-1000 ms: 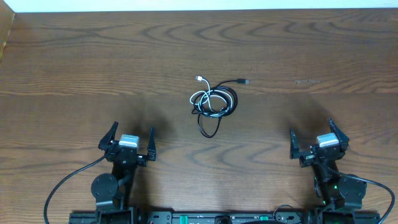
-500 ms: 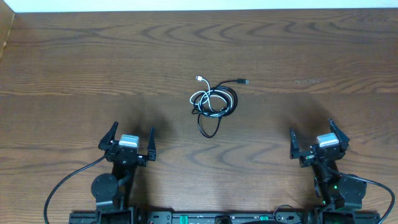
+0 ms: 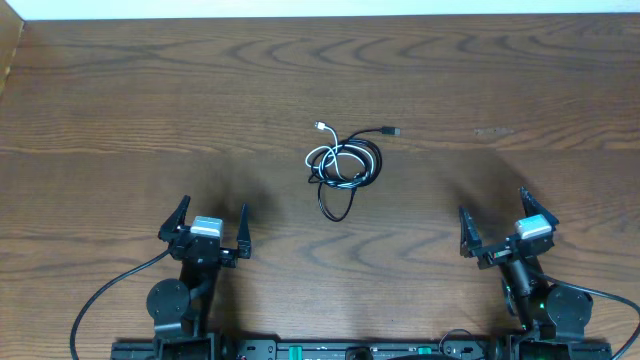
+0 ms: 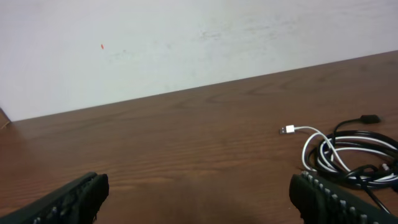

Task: Untangle cables

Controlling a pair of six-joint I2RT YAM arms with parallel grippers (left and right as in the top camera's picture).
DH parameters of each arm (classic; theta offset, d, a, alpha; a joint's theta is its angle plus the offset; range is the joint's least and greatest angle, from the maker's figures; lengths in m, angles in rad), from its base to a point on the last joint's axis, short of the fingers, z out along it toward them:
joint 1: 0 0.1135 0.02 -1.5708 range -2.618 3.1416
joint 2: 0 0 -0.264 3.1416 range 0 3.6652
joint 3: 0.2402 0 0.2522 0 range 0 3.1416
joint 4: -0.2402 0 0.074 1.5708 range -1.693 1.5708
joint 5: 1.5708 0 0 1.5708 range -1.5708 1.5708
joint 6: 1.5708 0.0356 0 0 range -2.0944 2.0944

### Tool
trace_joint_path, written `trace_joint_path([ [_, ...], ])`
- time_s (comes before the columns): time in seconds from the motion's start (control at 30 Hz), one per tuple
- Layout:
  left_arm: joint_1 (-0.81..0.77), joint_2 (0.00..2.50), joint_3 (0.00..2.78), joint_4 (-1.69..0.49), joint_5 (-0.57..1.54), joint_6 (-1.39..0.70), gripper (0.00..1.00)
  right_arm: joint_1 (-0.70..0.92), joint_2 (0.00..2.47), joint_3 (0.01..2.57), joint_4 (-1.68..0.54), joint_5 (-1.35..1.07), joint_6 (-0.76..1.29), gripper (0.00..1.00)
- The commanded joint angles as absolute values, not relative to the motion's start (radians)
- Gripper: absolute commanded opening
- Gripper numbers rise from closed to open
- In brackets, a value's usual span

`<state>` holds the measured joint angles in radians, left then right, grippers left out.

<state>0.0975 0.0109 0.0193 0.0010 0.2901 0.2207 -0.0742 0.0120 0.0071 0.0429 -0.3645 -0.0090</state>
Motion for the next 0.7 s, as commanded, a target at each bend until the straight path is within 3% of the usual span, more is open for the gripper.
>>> trace_joint_path([
  [0.0, 0.102, 0.004, 0.037, -0.018, 0.306, 0.173, 0.98, -0.067, 0.009, 0.009, 0.054, -0.385, 0.076, 0.99],
  [0.17, 0.102, 0.013, 0.070, -0.019, 0.307, 0.023, 0.98, -0.067, 0.011, 0.032, 0.053, -0.438, 0.122, 0.99],
  [0.3, 0.102, 0.067, 0.134, -0.019, 0.365, 0.021, 0.98, -0.067, 0.029, 0.062, 0.052, -0.468, 0.129, 0.99],
  [0.67, 0.102, 0.470, 0.430, -0.041, 0.664, -0.037, 0.98, -0.067, 0.260, 0.266, -0.035, -0.612, 0.192, 0.99],
])
